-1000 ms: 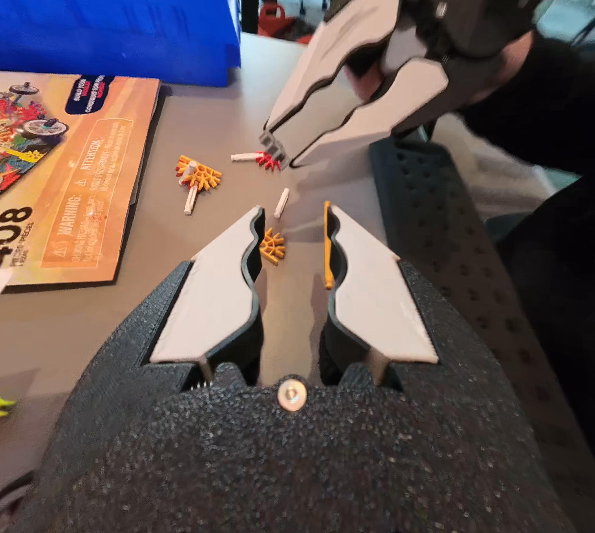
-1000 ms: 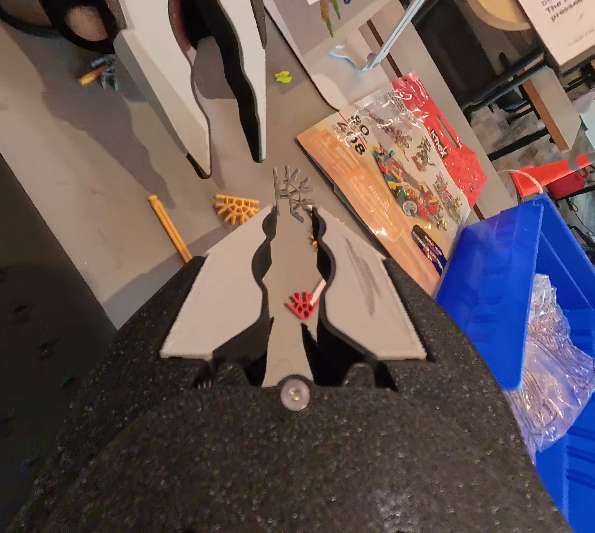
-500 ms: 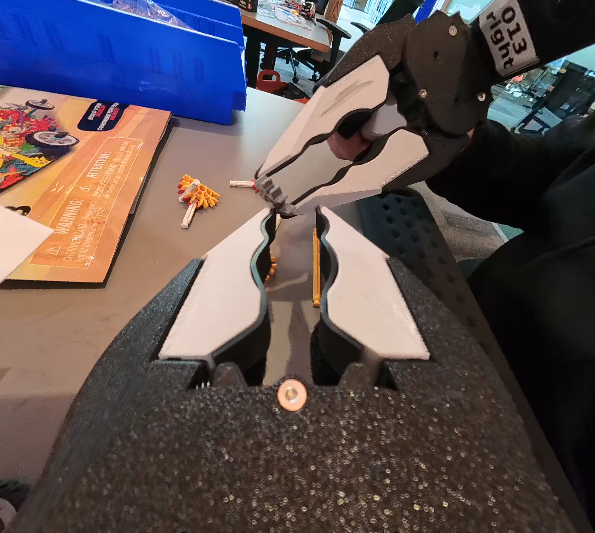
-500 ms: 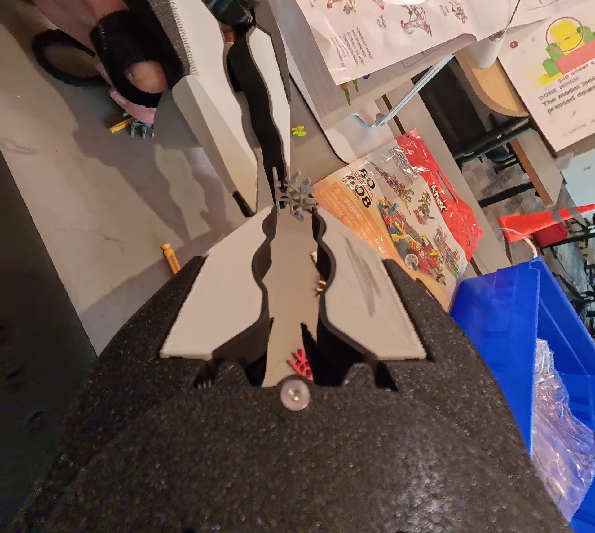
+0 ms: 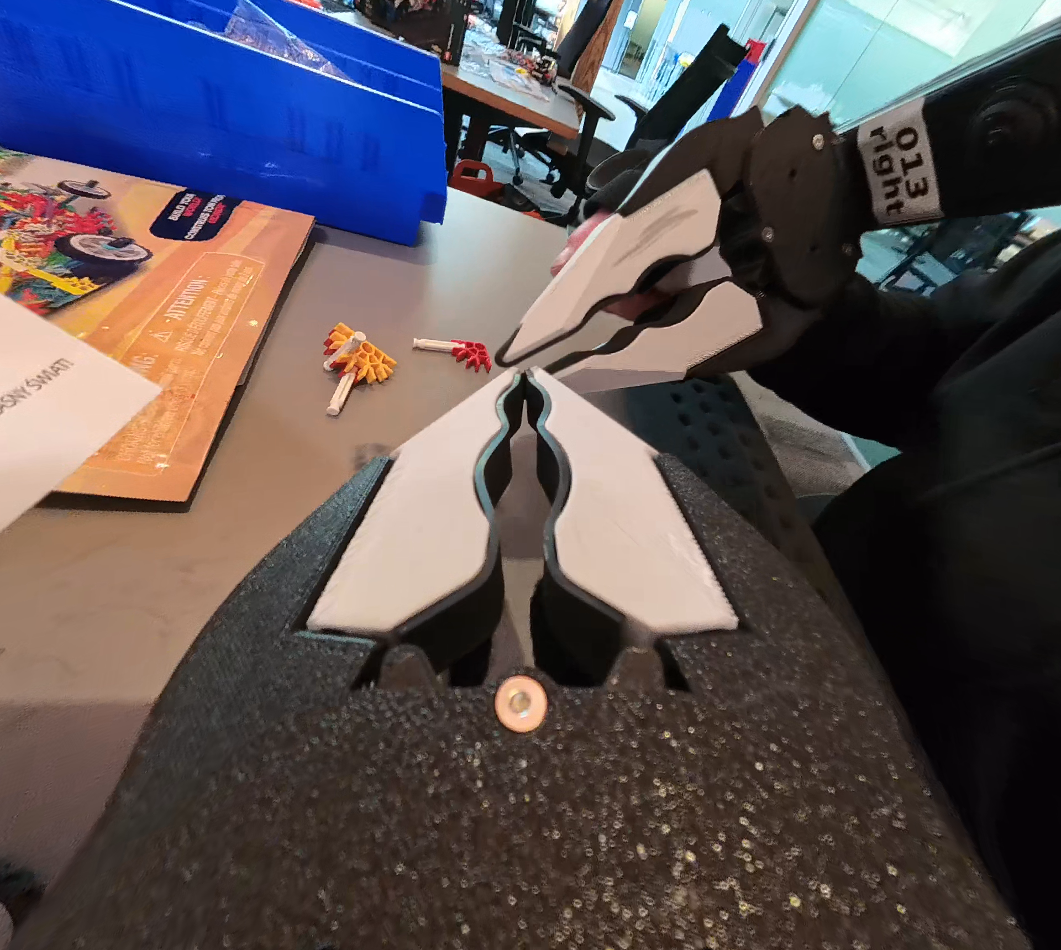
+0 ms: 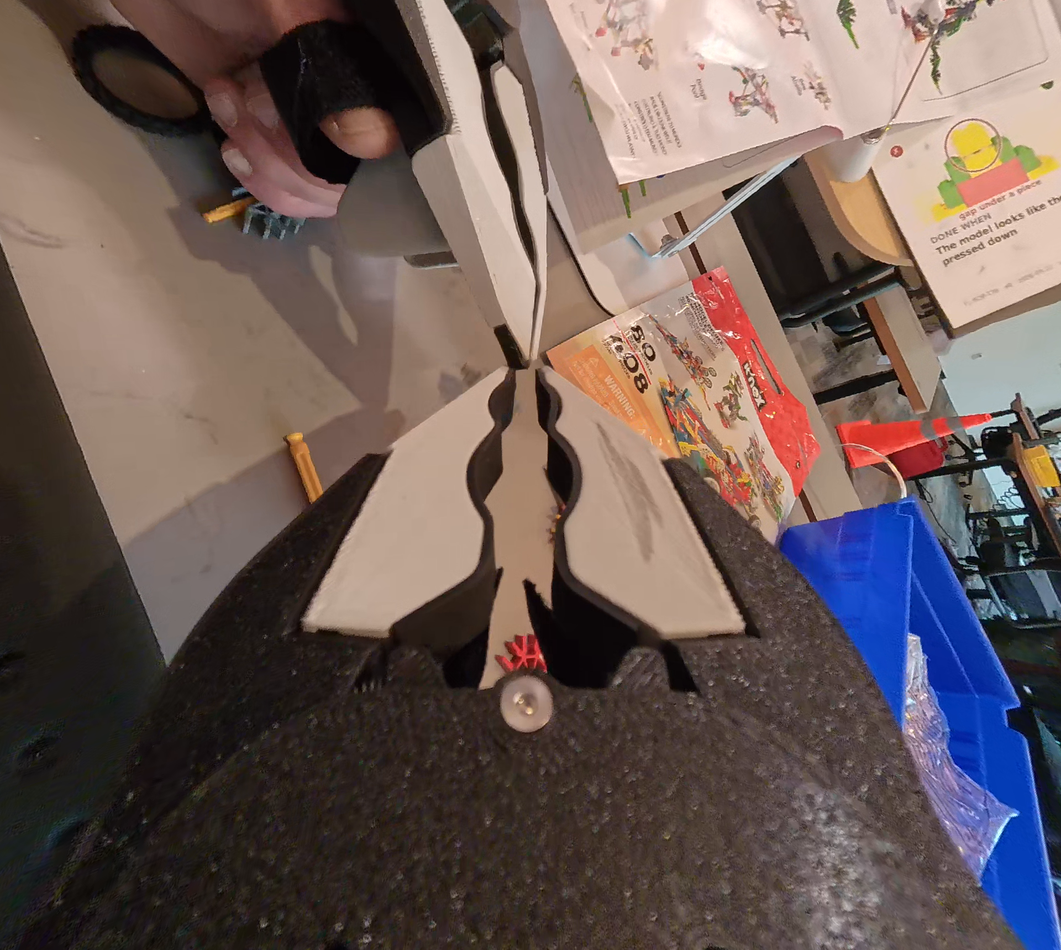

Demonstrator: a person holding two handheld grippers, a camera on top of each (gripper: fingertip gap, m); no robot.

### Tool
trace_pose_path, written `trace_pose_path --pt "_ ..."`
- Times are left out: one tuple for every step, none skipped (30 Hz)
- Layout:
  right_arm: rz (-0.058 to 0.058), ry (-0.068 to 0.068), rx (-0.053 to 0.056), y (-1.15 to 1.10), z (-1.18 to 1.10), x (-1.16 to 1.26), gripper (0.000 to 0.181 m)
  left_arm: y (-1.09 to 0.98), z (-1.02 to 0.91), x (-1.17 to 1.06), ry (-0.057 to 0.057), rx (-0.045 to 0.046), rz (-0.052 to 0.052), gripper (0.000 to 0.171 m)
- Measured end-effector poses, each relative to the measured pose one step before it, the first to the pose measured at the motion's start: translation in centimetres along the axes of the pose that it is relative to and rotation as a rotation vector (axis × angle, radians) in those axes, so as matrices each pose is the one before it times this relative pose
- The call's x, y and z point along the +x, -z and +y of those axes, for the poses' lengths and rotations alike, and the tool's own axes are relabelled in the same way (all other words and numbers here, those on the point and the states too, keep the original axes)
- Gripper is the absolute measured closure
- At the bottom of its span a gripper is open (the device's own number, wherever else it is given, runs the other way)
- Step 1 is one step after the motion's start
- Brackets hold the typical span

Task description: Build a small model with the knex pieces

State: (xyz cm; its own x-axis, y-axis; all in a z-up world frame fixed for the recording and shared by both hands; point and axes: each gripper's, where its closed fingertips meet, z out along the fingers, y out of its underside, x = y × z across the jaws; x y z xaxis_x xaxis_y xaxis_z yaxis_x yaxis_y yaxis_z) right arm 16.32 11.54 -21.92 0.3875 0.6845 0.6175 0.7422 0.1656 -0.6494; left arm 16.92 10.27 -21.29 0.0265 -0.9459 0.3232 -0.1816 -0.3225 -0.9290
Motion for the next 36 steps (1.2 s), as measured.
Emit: trace_pose_path --pt "0.0001 0.0059 -0.0052 -0.097 0.129 -0.109 0.175 -0.019 0.128 -0.062 -0.002 -0.00887 -0.0031 0.171" --pt "-0.0013 -0.002 0.0 -0.044 0.039 -0.073 0.176 0.02 0.033 0.011 0.0008 -0.0018 0.0036 0.171" --pt "-0.0028 -0.0061 0.001 -0.005 0.012 -0.056 0.176 0.009 0.049 -0.037 0.0018 -0.00203 0.0007 0.171" --pt "-0.0012 -0.0044 -0.0023 0.002 0.056 0.005 0.176 -0.009 0.048 -0.043 -0.0017 -0.00214 -0.0024 0.171" --pt "0.0024 -0.0025 -0.0072 0.006 0.142 0.076 0.176 -0.048 0.123 -0.04 -0.0021 -0.00696 -0.0024 0.171" --pt "0.0016 -0.0015 -0.0068 0.006 0.152 0.086 0.176 -0.056 0.151 -0.097 -0.0048 -0.00866 -0.0072 0.171" --pt "-0.0009 -0.0031 -0.0049 0.005 0.129 0.068 0.176 -0.047 0.13 -0.102 -0.0064 -0.00794 -0.0086 0.171" --pt "-0.0017 -0.0046 -0.0053 -0.004 0.142 0.048 0.176 -0.012 0.038 -0.058 -0.0078 -0.00316 -0.0078 0.171" --pt "-0.0004 -0.0045 -0.0051 -0.003 0.143 0.054 0.176 0.019 -0.015 -0.019 -0.0144 -0.0036 -0.0068 0.171" --pt "-0.004 -0.0044 -0.0051 -0.042 0.15 -0.008 0.176 0.046 0.0 -0.083 -0.019 -0.00614 -0.0123 0.171" --pt "-0.0032 -0.0034 -0.0043 -0.058 0.14 -0.029 0.175 0.069 -0.034 -0.103 -0.0172 -0.00456 -0.0132 0.171" --pt "0.0001 -0.0017 -0.0008 -0.06 0.078 -0.002 0.175 0.081 -0.082 -0.075 -0.0119 -0.00079 -0.0099 0.171" --pt "-0.0004 -0.0025 0.0007 -0.066 0.051 -0.009 0.175 0.095 -0.077 -0.016 -0.0105 -0.00022 -0.006 0.171" --pt "0.0001 -0.005 0.0008 -0.078 0.053 0.011 0.175 0.09 -0.022 -0.061 -0.0142 -0.00368 -0.0093 0.171" --pt "-0.0005 -0.0074 -0.0002 -0.091 0.082 0.037 0.175 0.073 -0.001 -0.077 -0.0128 -0.00463 -0.0095 0.171" --pt "0.0032 -0.0078 0.0004 -0.092 0.074 0.103 0.174 0.079 -0.032 -0.073 -0.0088 -0.00282 -0.0075 0.171" --pt "0.008 -0.0074 0.0041 -0.058 0.008 0.193 0.174 0.076 0.02 -0.103 -0.0096 -0.00476 -0.0089 0.171" --pt "0.0048 -0.0092 0.0064 -0.016 -0.031 0.17 0.174 0.073 0.106 -0.181 -0.018 -0.00945 -0.0158 0.171" --pt "0.0023 -0.0116 0.004 -0.031 -0.015 0.159 0.174 0.076 0.221 -0.299 -0.0244 -0.0175 -0.0241 0.171" --pt "0.007 -0.0103 0.0018 -0.028 0.035 0.234 0.174 0.071 0.267 -0.356 -0.0259 -0.02084 -0.0261 0.17" --pt "0.0072 -0.0079 0.0002 -0.046 0.083 0.222 0.174 0.076 0.311 -0.332 -0.0274 -0.01962 -0.0238 0.17" --pt "0.0069 -0.0075 -0.0001 -0.07 0.115 0.205 0.174 0.072 0.332 -0.304 -0.0238 -0.01758 -0.0219 0.169" --pt "0.0041 -0.0074 -0.0012 -0.087 0.135 0.141 0.174 0.058 0.315 -0.241 -0.0144 -0.01482 -0.0157 0.168" --pt "-0.0013 -0.0059 -0.0038 -0.115 0.17 0.041 0.174 0.069 0.264 -0.179 -0.0082 -0.01071 -0.0111 0.168" --pt "0.0002 -0.0026 -0.0051 -0.125 0.194 0.036 0.174 0.098 0.191 -0.157 -0.0032 -0.00573 -0.0077 0.167" --pt "0.0032 0.0 -0.0047 -0.098 0.149 0.059 0.174 0.116 0.202 -0.224 -0.0029 -0.00693 -0.0111 0.166" --pt "0.0003 0.0002 -0.0026 -0.087 0.082 0.005 0.173 0.148 0.25 -0.341 -0.0068 -0.01108 -0.0167 0.164" --pt "-0.0015 -0.001 -0.0007 -0.058 0.027 -0.009 0.173 0.178 0.191 -0.339 -0.0091 -0.00839 -0.0176 0.164" --pt "-0.0011 -0.0013 -0.0007 -0.054 0.005 0.0 0.173 0.191 0.165 -0.3 -0.008 -0.00614 -0.0148 0.164" --pt "-0.0008 -0.0005 -0.0007 -0.051 -0.002 -0.001 0.173 0.163 0.226 -0.275 -0.0061 -0.00975 -0.0133 0.163" --pt "-0.0012 0.0003 -0.0012 -0.06 -0.002 0.0 0.173 0.138 0.269 -0.282 -0.0056 -0.01048 -0.0137 0.162" --pt "-0.0008 0.0001 -0.0028 -0.051 0.014 0.018 0.172 0.122 0.285 -0.303 -0.0084 -0.00995 -0.0169 0.162" --pt "-0.0001 -0.0006 -0.0036 -0.064 0.018 0.048 0.172 0.096 0.322 -0.27 -0.0103 -0.01261 -0.0145 0.161" --pt "-0.0017 -0.0009 -0.0026 -0.066 -0.016 0.029 0.172 0.12 0.225 -0.302 -0.0067 -0.00905 -0.0162 0.16" --pt "-0.0034 -0.0009 -0.002 -0.073 -0.032 0.018 0.171 0.14 0.087 -0.284 -0.0025 -0.00142 -0.0137 0.159" --pt "-0.004 -0.0003 -0.0037 -0.092 -0.03 -0.004 0.17 0.134 -0.018 -0.257 0.0068 0.00338 -0.0103 0.157"
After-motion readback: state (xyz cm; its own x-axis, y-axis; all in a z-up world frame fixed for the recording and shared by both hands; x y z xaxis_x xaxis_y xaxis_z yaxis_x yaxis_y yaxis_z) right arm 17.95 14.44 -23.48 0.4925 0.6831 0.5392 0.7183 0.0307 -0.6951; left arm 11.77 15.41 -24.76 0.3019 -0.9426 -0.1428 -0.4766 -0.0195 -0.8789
